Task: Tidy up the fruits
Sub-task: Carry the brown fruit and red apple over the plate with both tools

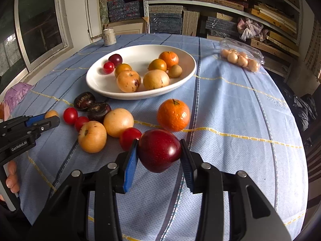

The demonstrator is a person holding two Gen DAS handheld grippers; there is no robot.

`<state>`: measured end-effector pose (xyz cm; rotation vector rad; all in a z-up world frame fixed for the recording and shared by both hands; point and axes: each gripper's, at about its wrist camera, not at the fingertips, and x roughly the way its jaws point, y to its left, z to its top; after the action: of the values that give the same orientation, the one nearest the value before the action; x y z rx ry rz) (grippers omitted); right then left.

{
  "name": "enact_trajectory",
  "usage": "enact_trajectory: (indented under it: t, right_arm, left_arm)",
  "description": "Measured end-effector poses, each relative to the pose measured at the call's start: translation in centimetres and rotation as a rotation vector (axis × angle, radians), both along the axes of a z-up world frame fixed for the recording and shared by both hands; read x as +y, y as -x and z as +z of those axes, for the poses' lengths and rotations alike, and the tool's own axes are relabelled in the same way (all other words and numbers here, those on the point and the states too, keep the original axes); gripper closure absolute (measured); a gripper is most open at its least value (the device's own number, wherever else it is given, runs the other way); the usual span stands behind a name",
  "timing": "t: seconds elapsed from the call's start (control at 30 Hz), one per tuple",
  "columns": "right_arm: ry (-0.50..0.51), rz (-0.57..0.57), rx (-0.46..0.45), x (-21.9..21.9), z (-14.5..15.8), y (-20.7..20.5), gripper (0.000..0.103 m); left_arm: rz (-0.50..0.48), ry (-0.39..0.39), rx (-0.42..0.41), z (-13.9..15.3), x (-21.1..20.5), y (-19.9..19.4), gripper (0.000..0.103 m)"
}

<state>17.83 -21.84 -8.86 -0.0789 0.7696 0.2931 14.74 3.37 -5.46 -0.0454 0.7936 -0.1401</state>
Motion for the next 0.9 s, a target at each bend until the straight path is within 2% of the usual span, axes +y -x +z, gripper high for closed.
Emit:
enact_trajectory:
  t: [0.23,0.43,0.67,0.9]
  right_arm:
    - [0.008,0.011,-0.046,0.3,2.4,0.2,0.064]
    - [0.010,0.019,-0.094,0.3,5.4,-1.3,0.064]
    - [-0.017,0.036,-0.099,1.2,8.3,-6.0,0.064]
    - [-0.040,0.037,-0.073,2.3,9.1,-11.6,0.064]
  left_arm:
    - [-0.018,0.002,-0.030,2.0,-0.3,0.1,0.076]
    - [-0.028,-0.009,-0.063,4.7,-0.8,-1.6,0.076]
    - [-0.046,-0.045,-0.097,7.2,-2.3,-5.9,0.076]
    - [-0.051,-0.062,-0.062,7.2,-3.1,-11.3,0.076]
